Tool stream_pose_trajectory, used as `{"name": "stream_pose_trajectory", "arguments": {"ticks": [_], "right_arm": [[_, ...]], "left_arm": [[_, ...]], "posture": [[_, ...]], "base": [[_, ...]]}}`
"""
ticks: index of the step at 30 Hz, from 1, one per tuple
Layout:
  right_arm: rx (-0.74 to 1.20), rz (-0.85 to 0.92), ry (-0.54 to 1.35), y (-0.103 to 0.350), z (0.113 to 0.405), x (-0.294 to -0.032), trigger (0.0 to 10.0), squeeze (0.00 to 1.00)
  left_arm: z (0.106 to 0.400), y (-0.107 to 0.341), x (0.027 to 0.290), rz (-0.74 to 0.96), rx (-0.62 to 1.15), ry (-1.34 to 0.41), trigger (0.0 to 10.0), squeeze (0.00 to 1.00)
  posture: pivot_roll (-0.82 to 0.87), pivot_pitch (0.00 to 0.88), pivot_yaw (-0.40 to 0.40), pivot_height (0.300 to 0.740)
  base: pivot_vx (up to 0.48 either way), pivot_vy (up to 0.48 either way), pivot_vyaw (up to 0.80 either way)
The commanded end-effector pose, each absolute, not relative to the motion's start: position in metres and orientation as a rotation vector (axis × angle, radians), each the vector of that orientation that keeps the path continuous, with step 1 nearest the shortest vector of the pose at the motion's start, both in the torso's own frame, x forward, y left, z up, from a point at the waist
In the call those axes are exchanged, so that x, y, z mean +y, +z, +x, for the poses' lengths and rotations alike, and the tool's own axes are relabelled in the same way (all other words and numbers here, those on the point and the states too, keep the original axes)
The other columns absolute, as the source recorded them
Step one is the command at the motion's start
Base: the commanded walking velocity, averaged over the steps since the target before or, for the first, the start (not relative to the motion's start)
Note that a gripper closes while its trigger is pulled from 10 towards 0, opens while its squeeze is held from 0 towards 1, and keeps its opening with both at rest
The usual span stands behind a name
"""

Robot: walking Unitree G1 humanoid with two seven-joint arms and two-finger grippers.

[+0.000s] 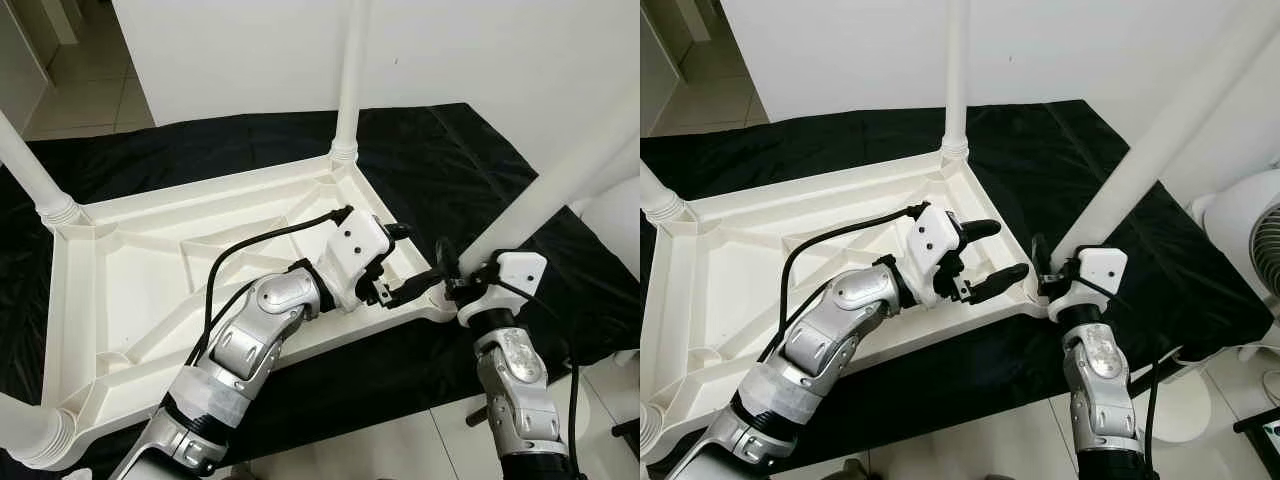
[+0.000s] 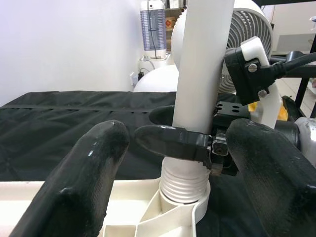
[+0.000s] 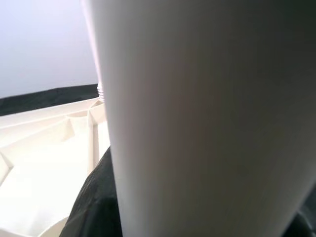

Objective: Building children table

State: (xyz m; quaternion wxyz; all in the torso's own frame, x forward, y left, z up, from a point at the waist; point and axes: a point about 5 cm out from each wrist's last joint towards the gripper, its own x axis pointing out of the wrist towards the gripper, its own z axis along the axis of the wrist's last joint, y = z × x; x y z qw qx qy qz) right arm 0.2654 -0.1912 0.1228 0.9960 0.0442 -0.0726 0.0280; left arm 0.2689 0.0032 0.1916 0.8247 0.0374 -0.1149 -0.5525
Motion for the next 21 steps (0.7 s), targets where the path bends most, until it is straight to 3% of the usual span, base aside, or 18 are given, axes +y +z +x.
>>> {"name": "stream_pose_trajectory", "arguments": {"ticks": [1, 14, 21], "right_arm": [[0.129, 0.133, 0.034, 0.072, 0.253, -0.191, 10.0, 0.0], [0.251, 0.105, 0.056, 0.083, 0.274, -0.203, 10.0, 0.0], [0.302, -0.091, 0.177, 0.093, 0.281, -0.198, 10.0, 0.0]], "left_arm": [[0.269, 0.191, 0.001, 0.099, -0.244, -1.2, 10.0, 0.0], [0.269, 0.193, 0.0, 0.093, -0.248, -1.2, 10.0, 0.0], [0.271, 0.197, -0.003, 0.088, -0.265, -1.19, 10.0, 0.0]], "posture": [[-0.02, 0.02, 0.036, 0.74], [-0.03, 0.027, 0.038, 0.74], [-0.02, 0.034, 0.024, 0.74]], "base": [[0.0, 0.0, 0.0], [0.0, 0.0, 0.0], [0.0, 0.0, 0.0]]}}
